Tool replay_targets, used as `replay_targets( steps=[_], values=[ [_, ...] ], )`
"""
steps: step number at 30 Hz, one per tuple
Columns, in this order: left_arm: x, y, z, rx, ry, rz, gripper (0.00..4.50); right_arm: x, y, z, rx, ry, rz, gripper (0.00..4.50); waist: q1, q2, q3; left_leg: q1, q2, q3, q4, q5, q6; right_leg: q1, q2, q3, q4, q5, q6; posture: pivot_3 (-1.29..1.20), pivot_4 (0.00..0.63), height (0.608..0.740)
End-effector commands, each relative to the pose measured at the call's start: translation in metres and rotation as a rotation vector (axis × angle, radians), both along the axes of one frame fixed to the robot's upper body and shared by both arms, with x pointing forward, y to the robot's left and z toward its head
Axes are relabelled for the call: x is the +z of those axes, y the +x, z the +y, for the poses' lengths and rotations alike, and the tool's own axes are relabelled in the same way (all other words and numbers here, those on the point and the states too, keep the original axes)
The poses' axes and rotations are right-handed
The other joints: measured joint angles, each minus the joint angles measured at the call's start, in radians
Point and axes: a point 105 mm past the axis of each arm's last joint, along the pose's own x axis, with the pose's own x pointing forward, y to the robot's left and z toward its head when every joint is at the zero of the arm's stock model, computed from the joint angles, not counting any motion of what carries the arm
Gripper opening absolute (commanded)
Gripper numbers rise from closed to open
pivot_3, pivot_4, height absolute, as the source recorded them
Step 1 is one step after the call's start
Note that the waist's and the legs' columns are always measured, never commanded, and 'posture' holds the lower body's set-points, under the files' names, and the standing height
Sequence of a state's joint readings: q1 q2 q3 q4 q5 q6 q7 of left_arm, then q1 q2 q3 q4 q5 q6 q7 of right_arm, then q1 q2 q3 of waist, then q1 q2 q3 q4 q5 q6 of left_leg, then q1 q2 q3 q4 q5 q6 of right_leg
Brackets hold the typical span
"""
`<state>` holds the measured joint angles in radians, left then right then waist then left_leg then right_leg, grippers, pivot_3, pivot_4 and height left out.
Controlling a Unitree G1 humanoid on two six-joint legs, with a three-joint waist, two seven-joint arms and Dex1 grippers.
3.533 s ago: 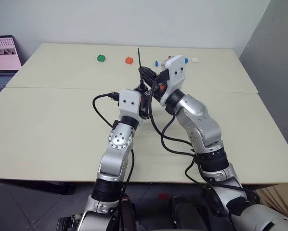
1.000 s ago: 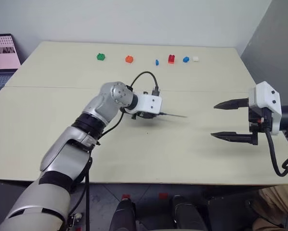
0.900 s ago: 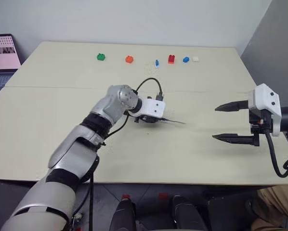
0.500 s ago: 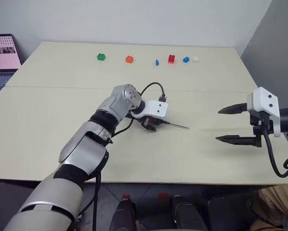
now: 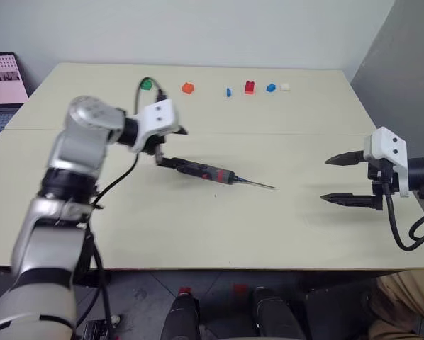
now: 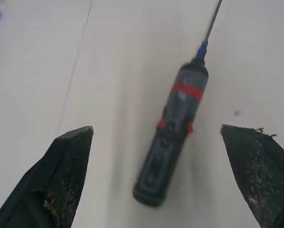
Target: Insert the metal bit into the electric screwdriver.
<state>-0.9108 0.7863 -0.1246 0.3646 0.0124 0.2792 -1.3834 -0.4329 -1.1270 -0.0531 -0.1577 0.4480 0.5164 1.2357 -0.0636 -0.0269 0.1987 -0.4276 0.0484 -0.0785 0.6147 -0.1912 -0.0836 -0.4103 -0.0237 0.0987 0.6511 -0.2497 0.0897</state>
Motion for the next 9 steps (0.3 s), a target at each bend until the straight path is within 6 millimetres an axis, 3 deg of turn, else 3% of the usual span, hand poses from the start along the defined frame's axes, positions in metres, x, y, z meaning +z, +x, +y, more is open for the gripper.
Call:
replay_targets(
  steps=[1,9],
  values=[
    [0.025,-0.020,0.025,0.086,-0.094,-0.066,4.48,0.003,-0.001,-0.003,0.012,-0.005,-0.028,4.50,0.001,0.000,0.000,0.000,0.000,0.000,0.000,0.000,0.000,0.000,0.000,0.000,0.000,0.000,0.000,0.00,0.150,0.740],
    [0.004,-0.045,0.060,0.212,-0.143,0.063,4.48,0.002,0.003,-0.009,0.004,0.015,-0.028,4.50,0.011,0.000,0.000,0.001,0.000,0.000,0.007,0.000,0.000,0.002,0.000,0.000,0.003,-0.002,-0.003,0.00,0.150,0.740]
  ],
)
